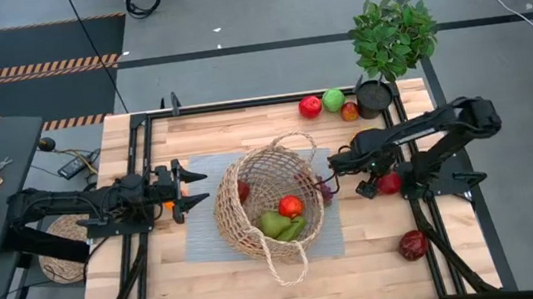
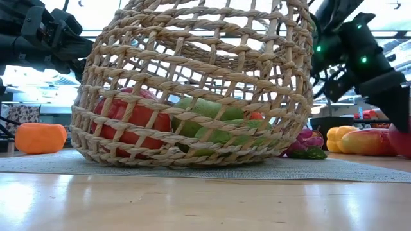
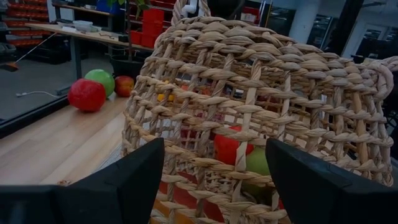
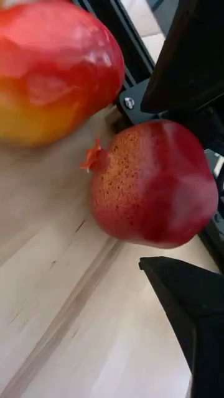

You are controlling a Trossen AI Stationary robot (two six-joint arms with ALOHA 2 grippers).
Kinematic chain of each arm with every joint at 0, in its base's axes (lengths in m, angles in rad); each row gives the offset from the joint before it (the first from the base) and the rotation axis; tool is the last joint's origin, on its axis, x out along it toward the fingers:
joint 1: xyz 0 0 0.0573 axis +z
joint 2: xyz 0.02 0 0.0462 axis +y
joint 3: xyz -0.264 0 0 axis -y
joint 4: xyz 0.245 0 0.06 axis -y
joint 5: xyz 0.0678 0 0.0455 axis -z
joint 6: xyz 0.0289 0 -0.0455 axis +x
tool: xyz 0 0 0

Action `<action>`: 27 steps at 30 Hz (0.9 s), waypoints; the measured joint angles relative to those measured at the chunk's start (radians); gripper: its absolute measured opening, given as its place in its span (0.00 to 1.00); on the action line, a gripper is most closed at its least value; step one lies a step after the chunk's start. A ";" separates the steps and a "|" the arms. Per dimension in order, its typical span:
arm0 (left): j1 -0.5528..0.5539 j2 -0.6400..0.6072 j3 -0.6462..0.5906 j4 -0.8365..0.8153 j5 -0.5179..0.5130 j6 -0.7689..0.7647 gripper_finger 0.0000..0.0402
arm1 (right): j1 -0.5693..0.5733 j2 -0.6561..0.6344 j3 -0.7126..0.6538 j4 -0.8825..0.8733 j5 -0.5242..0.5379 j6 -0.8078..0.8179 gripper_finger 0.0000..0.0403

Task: Build produce basket
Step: Put the pomegranate into the basket

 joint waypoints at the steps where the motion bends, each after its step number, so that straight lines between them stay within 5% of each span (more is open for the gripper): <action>1: 0.000 0.000 0.000 0.000 0.000 0.000 0.71 | -0.002 0.019 0.000 -0.003 0.000 -0.008 0.99; 15: 0.000 0.000 0.000 0.000 0.000 0.000 0.71 | -0.035 0.229 0.002 -0.008 0.027 -0.102 0.99; 27: 0.000 0.000 0.000 0.000 0.000 0.000 0.71 | -0.026 0.210 0.009 -0.035 0.032 -0.132 0.92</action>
